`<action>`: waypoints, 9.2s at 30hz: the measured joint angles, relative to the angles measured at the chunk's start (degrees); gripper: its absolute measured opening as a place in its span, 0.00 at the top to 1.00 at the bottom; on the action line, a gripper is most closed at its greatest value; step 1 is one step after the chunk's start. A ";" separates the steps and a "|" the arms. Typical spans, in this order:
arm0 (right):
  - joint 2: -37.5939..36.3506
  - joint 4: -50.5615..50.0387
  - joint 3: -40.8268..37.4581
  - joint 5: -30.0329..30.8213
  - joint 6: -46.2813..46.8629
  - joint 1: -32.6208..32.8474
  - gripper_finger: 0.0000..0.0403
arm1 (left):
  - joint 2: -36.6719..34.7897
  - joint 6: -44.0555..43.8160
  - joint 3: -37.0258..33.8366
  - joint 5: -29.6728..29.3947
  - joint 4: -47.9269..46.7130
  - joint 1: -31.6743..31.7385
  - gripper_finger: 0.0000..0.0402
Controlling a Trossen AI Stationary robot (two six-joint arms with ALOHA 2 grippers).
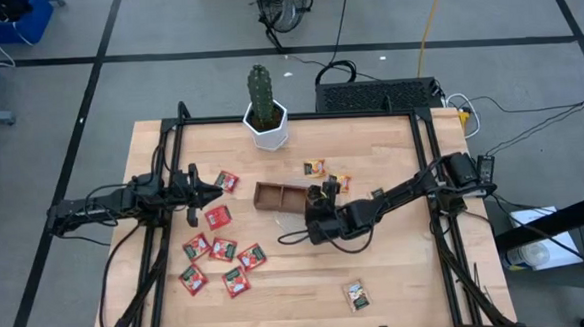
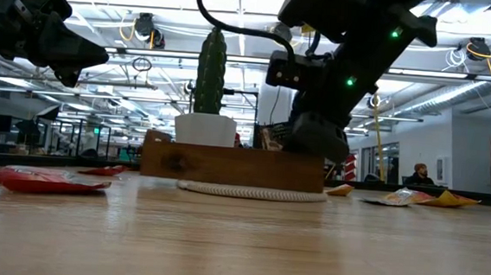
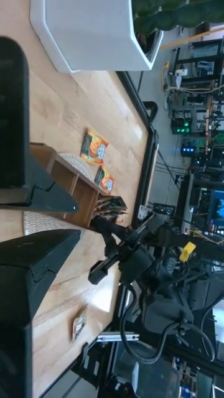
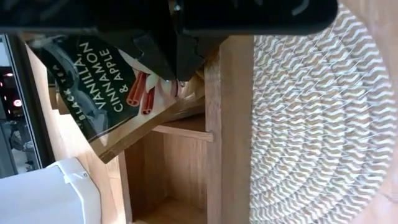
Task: Pick & Place Tea
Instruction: Put the brown tea bag into the right section of the wooden organizer
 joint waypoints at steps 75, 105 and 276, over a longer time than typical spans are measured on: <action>-15.76 -3.62 -1.55 -20.96 1.65 -10.29 0.52 | 0.01 0.00 0.00 0.02 0.00 0.02 0.86; -15.72 3.72 -8.19 -7.06 4.26 -1.55 1.00 | -0.01 -0.01 0.00 0.02 0.00 0.02 0.86; -6.03 6.86 -9.35 -46.79 50.69 28.79 0.93 | -0.01 -0.01 0.02 0.02 0.02 0.02 0.86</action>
